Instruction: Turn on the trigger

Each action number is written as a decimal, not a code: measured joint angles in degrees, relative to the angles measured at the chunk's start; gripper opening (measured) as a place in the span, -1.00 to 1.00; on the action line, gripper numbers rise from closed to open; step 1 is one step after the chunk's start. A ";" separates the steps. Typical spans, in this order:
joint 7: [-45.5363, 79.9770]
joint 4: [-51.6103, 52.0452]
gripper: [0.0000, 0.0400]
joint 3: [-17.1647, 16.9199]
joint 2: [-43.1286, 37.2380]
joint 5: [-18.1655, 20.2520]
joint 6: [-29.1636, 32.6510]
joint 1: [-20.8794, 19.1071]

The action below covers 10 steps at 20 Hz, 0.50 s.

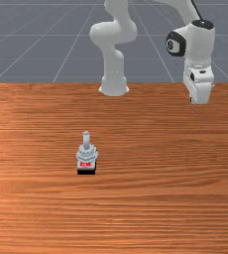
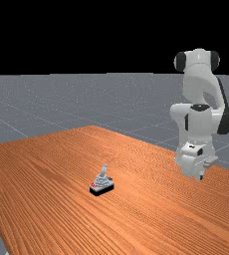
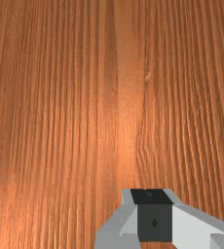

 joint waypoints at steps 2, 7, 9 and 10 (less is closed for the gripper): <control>11.88 -5.92 -1.00 -0.71 -4.31 -10.27 2.26 3.34; 25.01 -10.39 -1.00 5.96 -10.01 -13.63 -13.51 8.56; 16.95 -18.45 -1.00 6.03 -16.03 -6.52 -2.10 9.48; 17.84 -19.55 -1.00 5.92 -16.70 -4.13 -0.47 9.91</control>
